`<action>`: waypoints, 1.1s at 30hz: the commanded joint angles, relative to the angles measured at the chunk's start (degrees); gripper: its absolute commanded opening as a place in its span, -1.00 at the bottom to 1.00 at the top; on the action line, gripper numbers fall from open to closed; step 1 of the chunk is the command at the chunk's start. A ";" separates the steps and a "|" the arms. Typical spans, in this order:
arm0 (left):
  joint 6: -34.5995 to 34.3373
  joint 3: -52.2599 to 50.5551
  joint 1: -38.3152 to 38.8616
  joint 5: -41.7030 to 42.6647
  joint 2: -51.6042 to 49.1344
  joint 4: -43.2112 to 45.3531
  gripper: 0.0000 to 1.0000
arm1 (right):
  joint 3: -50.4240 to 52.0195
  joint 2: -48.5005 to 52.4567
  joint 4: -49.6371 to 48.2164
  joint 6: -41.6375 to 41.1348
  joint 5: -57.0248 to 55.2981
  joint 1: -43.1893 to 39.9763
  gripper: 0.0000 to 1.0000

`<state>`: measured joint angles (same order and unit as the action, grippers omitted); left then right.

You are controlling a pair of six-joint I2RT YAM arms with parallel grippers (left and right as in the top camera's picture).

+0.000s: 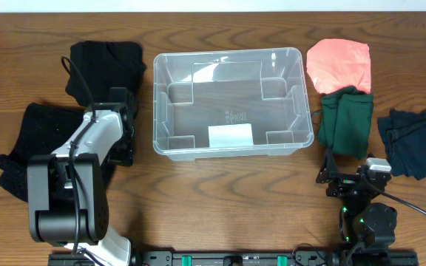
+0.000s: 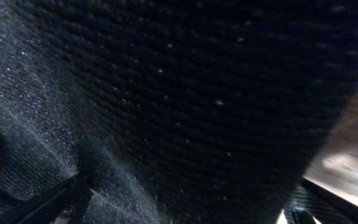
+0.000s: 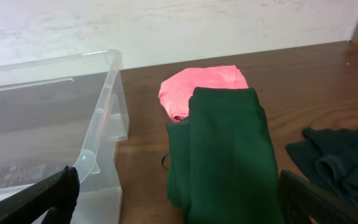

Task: Pack container
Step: 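Reach the left gripper down and grasp the black sparkly knit garment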

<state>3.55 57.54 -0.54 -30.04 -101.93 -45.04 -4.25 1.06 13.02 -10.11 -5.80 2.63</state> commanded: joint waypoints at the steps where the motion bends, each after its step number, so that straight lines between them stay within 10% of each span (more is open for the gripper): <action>1: -0.61 -1.57 -0.46 -3.89 -0.85 1.62 0.96 | 0.17 -0.31 0.04 -0.57 0.22 -0.66 0.99; 12: -0.39 -6.40 -2.08 -6.69 -0.85 10.10 0.80 | 0.17 -0.31 0.04 -0.57 0.22 -0.66 0.98; 26: -2.03 -5.60 -1.49 -6.43 -0.66 10.67 -0.88 | 0.17 -0.31 0.04 -0.57 0.22 -0.66 0.98; 33: -1.99 -0.59 -0.24 -6.69 3.45 5.01 -0.88 | 0.17 -0.31 0.04 -0.57 0.22 -0.66 0.98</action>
<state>2.31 53.87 -1.28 -36.60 -101.49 -38.17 -4.25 1.04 12.99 -10.11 -5.80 2.63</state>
